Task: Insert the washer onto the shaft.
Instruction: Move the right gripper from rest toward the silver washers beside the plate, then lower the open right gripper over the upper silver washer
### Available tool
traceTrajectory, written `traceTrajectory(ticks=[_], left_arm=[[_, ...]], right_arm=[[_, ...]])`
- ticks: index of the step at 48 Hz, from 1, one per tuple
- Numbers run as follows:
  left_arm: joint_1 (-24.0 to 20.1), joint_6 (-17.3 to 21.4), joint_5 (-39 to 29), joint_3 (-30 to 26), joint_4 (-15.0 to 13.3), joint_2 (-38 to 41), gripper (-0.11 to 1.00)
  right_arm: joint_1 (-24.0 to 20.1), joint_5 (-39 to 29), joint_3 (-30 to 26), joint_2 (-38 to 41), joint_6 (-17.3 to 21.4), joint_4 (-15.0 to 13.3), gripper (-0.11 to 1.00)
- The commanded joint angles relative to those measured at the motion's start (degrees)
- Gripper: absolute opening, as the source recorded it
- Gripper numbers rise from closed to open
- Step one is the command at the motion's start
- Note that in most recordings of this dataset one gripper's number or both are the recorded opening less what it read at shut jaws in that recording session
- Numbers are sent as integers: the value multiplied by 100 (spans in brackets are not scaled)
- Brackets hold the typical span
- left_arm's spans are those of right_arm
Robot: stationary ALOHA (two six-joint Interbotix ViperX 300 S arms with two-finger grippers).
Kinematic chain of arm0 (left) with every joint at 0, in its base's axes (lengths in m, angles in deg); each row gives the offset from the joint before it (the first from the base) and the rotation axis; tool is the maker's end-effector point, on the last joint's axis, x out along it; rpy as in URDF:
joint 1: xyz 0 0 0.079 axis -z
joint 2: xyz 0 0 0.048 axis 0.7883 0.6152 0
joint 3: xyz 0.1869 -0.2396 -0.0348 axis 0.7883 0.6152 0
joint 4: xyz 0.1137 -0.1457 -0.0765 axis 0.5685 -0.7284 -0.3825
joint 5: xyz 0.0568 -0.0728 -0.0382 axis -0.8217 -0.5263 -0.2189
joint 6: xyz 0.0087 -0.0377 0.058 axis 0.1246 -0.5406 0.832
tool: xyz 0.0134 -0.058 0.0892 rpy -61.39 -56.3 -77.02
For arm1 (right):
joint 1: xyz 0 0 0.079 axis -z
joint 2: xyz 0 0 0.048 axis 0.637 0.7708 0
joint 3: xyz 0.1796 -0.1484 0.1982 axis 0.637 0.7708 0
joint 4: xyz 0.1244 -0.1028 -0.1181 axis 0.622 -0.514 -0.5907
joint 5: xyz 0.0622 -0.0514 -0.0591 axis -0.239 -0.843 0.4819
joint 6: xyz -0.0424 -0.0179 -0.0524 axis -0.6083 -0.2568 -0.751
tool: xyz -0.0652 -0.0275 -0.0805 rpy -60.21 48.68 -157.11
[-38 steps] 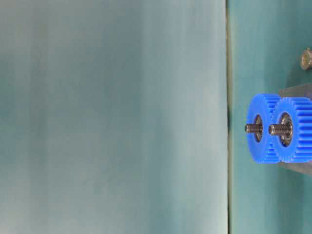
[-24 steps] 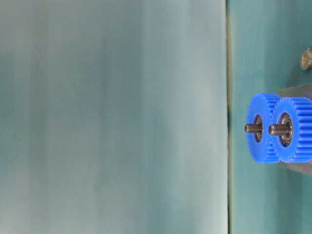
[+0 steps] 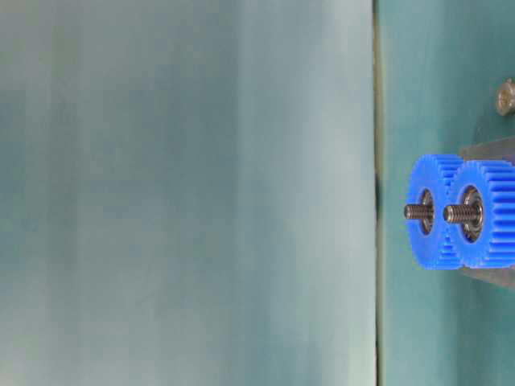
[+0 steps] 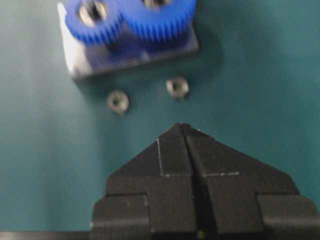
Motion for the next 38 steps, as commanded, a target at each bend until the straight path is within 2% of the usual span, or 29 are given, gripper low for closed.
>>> traceTrajectory(ticks=[1,7,21,33,38], left_arm=[[-9,-26,-70,-141,18,79,1],[-9,-44,-272,-123,18,132,1],[-18,-53,-659,-44,18,158,1],[-18,-167,-668,0,18,158,1],[-18,-193,-668,0,18,158,1]], right_arm=[[18,-35,-290,413,-62,-53,2],[-9,9,-431,1011,-237,-53,2],[-9,-9,-1046,2566,-984,-44,2],[44,-18,-1670,3683,-1055,-44,2],[88,-9,-1828,4008,-1081,-44,7]])
